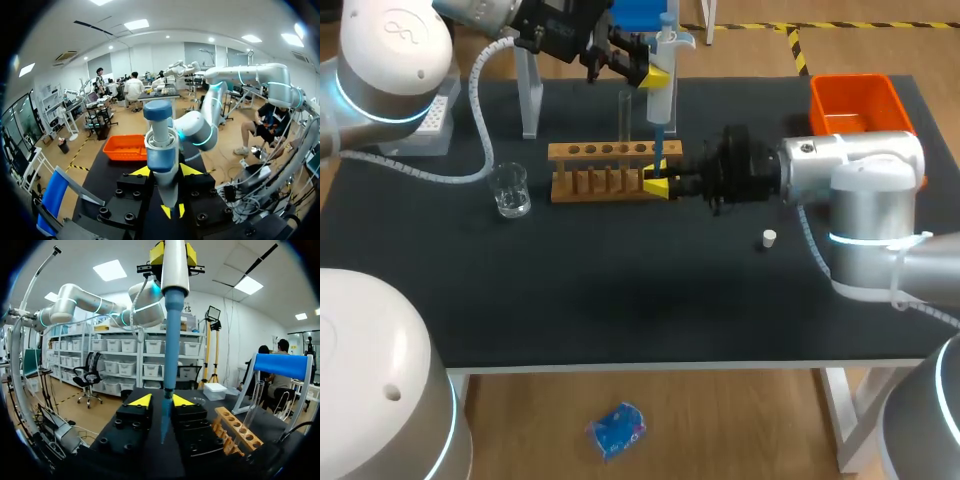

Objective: Invert the test tube, pick up the pipette, mount the tip to pipette, aspirate from beaker and dispense into the tube, eject the tip, return the pipette, and cap with the stopper.

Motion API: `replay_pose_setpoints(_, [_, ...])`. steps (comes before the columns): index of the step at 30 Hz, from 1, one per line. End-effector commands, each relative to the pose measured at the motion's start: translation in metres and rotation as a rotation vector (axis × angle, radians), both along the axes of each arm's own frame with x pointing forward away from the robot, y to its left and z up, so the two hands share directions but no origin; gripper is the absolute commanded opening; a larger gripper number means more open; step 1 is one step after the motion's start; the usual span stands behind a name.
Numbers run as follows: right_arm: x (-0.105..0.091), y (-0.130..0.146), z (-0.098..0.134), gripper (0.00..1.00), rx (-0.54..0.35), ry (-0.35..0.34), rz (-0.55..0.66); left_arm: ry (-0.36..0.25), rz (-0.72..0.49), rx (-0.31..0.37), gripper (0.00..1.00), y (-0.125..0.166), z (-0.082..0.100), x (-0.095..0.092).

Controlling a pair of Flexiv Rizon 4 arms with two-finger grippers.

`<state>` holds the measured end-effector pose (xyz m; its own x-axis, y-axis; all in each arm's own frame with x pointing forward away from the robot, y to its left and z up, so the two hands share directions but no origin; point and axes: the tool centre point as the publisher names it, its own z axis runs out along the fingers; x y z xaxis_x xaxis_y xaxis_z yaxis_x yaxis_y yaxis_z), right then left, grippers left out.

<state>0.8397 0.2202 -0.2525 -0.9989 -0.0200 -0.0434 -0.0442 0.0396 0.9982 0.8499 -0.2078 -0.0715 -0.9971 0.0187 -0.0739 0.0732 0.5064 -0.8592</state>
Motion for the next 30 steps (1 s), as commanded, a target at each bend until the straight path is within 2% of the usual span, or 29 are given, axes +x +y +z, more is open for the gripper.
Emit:
replay_pose_setpoints(1, [-0.007,-0.004,0.005,1.0,-0.005,-0.003,-0.046,-0.002,-0.001,-0.005,0.0,0.001,-0.002,0.001])
replay_pose_setpoints(10, [-0.004,-0.019,0.004,1.0,0.003,-0.011,-0.017,-0.002,-0.001,-0.005,0.0,0.001,-0.002,0.001])
replay_pose_setpoints(16, [-0.004,-0.035,0.0,1.0,-0.023,-0.029,0.018,-0.002,-0.001,-0.005,0.0,0.001,-0.002,0.001])
replay_pose_setpoints(26, [-0.007,-0.062,-0.022,1.0,-0.065,-0.043,0.031,-0.002,-0.001,-0.005,0.0,0.001,-0.002,0.001])
replay_pose_setpoints(28, [-0.009,-0.066,-0.028,1.0,-0.104,-0.086,0.021,-0.002,-0.001,-0.005,0.0,0.001,-0.002,0.001])
replay_pose_setpoints(30, [-0.009,-0.067,-0.03,1.0,-0.109,-0.094,0.018,-0.002,-0.001,-0.005,0.0,0.001,-0.002,0.001])
